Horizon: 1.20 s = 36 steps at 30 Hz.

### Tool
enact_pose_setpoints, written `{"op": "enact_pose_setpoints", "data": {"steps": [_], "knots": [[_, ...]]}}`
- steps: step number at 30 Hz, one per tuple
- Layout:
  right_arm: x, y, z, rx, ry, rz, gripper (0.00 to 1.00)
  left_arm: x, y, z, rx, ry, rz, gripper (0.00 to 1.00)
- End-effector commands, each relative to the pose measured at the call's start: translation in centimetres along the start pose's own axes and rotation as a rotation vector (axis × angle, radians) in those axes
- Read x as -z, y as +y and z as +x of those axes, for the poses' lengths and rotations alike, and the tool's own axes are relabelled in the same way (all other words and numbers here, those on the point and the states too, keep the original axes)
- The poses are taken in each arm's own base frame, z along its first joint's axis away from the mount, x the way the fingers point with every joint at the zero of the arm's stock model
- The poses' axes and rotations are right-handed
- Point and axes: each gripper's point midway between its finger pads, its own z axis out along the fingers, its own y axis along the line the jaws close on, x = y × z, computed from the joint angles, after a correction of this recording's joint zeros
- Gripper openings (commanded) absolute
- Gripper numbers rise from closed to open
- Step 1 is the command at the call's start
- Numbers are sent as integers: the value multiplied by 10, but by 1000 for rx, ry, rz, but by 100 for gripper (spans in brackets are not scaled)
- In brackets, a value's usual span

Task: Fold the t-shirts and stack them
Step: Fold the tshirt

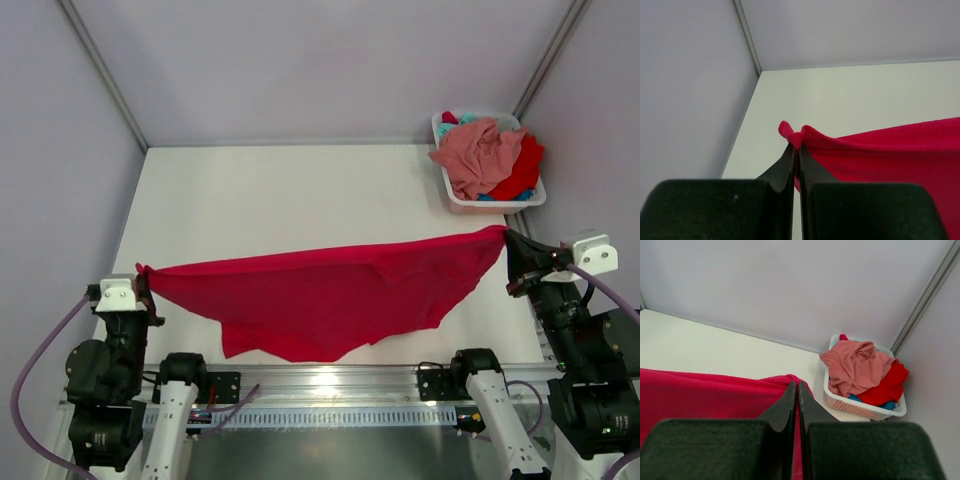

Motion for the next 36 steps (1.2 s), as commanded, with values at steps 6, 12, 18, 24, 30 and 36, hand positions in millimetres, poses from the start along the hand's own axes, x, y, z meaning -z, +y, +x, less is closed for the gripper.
{"op": "enact_pose_setpoints", "data": {"steps": [6, 12, 18, 24, 30, 36], "knots": [[-16, -11, 6, 18, 11, 47, 3, -18, 2, -1, -27, 13, -17, 0], [-90, -17, 55, -15, 107, 34, 3, -81, -6, -8, 15, 45, -15, 0], [-174, -27, 115, -17, 238, 26, 3, -156, -17, -3, 57, 132, -9, 0], [-235, -31, 173, 3, 344, -1, 3, -219, -33, 18, 32, 198, 45, 0], [-279, -30, 230, 11, 439, -38, 3, -278, -55, 61, 39, 298, 108, 0], [-319, -34, 274, 6, 503, -40, 3, -335, -77, 104, 51, 342, 164, 0]]}}
